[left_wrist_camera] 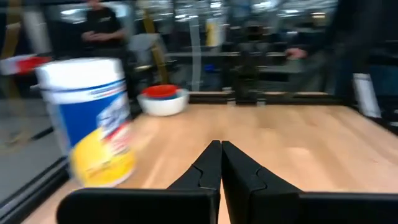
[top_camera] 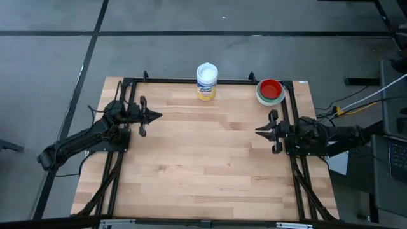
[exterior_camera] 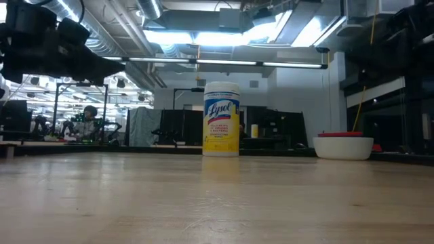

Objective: Nest bowls inside each other
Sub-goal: Return to Home Position

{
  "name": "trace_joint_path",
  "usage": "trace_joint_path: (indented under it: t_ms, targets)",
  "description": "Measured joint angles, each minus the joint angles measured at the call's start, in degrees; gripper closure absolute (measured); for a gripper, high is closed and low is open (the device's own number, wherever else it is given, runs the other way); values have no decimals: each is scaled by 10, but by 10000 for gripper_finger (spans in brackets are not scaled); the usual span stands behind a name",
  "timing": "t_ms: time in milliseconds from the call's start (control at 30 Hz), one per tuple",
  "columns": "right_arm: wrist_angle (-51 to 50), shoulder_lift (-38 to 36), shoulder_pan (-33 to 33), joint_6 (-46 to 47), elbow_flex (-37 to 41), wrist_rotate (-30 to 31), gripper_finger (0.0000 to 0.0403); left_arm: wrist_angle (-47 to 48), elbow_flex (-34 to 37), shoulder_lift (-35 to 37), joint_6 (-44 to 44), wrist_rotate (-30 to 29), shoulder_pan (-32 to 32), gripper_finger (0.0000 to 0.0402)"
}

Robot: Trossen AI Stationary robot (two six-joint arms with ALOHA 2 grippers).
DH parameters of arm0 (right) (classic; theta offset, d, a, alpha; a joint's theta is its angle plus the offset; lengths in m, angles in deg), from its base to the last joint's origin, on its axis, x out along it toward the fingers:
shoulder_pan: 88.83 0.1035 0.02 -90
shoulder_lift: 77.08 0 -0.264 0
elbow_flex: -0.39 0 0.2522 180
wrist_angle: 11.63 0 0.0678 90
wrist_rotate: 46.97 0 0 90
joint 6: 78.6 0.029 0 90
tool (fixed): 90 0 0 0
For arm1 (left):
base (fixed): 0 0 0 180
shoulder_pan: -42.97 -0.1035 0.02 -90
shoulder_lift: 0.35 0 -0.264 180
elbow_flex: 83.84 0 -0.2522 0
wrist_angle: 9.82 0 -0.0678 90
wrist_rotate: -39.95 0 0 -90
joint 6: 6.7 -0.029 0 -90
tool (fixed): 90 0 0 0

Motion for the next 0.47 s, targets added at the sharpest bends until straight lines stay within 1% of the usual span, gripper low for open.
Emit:
trace_joint_path:
  t_ms: [100, 200, 333, 467]
  targets:
    - [2, 0, -25, 4, 0, 9, 346, 15, 0, -1, 30, -69, 0, 393]
    - [5, 0, -38, 30, 0, 26, 352, 33, 0, -1, 84, -115, 0, 387]
    - [6, 0, -43, 72, 0, 29, 358, 36, 0, -1, 190, -126, 0, 382]
    - [6, 0, -43, 89, 0, 29, 363, 35, 0, -1, 243, -123, 0, 382]
